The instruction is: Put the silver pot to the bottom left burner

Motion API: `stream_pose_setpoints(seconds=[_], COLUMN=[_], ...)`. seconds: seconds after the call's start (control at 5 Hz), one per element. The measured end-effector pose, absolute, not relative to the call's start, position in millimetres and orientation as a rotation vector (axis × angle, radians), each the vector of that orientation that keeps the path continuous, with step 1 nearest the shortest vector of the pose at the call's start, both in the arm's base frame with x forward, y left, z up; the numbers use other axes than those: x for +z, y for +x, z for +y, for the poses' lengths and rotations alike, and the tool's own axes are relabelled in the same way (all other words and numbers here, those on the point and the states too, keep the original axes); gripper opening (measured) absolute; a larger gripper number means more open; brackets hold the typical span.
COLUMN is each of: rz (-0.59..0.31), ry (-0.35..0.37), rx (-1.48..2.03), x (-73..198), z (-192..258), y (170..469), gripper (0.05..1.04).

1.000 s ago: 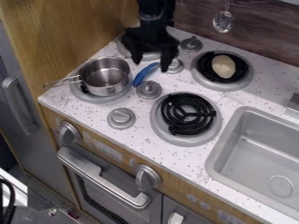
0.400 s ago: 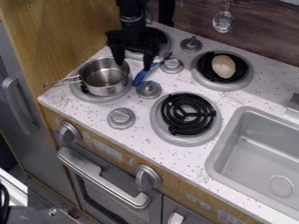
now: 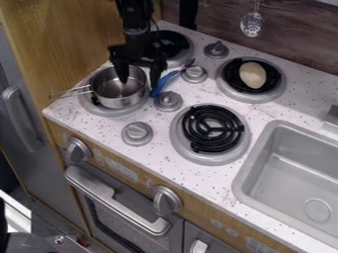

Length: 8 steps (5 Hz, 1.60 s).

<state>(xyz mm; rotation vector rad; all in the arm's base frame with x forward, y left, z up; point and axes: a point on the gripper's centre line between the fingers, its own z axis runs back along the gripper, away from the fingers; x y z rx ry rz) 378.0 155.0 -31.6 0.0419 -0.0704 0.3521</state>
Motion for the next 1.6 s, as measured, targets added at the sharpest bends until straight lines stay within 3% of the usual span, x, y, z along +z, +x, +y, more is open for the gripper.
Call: stream_pose_setpoints(seconds=[0.2, 0.6, 0.8, 1.0, 1.2, 1.6], rz=[-0.055, -0.062, -0.098, -0.125, -0.161, -0.168], ry=[0.041, 0.054, 0.072, 0.088, 0.107, 0.126], rx=[0.349, 0.318, 0.294, 0.261, 0.218, 0.179], x=[-37.2, -40.4, -28.6, -19.0, -7.1, -12.9], z=[154.0, 147.7, 142.2, 121.2, 77.0, 12.1], y=[376.0, 373.7, 375.1, 375.1, 373.7, 364.6], gripper=[0.934, 0.377, 0.147, 0.071, 0.065, 0.065])
